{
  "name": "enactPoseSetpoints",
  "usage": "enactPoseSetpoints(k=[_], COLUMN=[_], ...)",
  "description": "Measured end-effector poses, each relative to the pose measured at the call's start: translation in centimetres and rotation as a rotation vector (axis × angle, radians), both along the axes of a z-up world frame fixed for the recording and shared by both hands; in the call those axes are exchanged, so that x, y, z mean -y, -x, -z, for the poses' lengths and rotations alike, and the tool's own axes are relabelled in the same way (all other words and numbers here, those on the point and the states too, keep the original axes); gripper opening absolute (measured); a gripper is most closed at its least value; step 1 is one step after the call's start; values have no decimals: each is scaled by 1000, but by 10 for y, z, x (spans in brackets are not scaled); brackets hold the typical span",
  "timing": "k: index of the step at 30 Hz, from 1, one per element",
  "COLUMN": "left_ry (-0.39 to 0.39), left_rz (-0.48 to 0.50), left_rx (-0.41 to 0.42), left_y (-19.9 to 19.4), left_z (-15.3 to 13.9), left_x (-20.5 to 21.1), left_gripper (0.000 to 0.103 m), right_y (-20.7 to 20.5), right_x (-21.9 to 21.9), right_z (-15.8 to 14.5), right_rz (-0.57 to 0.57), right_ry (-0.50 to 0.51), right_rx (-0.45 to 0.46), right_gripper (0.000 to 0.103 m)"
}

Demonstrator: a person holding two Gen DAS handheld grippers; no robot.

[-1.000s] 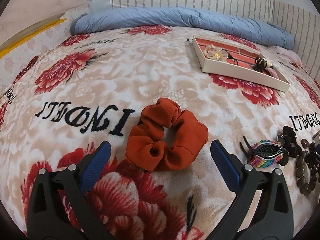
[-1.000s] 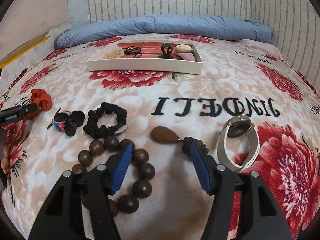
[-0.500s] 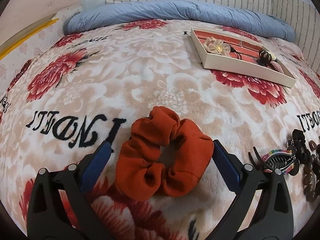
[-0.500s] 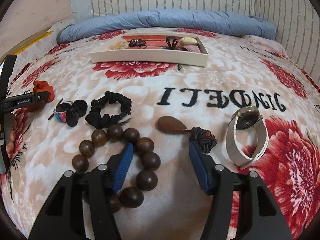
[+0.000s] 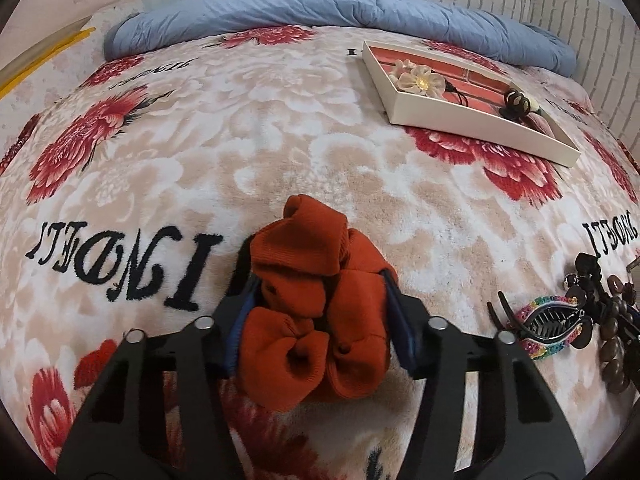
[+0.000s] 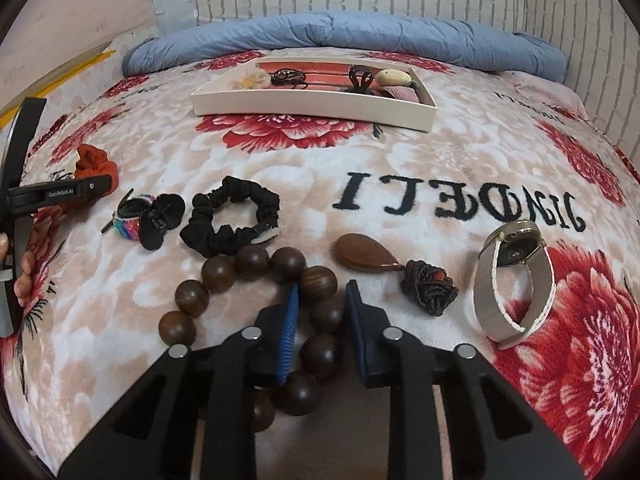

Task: Organize jewelry
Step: 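Grasp the orange scrunchie with the left tool while the right tool grasps the wooden bead bracelet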

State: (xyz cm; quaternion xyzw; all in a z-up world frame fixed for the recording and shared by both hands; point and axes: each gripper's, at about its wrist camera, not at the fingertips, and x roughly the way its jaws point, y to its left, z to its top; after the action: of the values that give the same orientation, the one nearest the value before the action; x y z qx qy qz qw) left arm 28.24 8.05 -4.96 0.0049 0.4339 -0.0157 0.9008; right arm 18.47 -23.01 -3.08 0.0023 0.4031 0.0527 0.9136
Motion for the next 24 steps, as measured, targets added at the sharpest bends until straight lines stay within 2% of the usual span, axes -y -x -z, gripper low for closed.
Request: enactPoseSetpoints(k=[4, 7, 14, 24], left_ry=[-11, -19, -32, -14], left_rz=[7, 5, -9, -4], left_rx=[8, 11, 18, 49], left_y=[2, 4, 6, 0], left_z=[-2, -3, -8, -25], left_x=[3, 4, 3, 6], left_gripper=[41, 37, 34, 33], right_y=[1, 2, -3, -37], right_x=[1, 0, -2, 7], right_z=[-5, -12, -34, -60], right_rz=[0, -4, -16, 7], right_ry=[5, 16, 57, 67], right_rx=[21, 44, 96, 141], right_gripper=[23, 20, 19, 19])
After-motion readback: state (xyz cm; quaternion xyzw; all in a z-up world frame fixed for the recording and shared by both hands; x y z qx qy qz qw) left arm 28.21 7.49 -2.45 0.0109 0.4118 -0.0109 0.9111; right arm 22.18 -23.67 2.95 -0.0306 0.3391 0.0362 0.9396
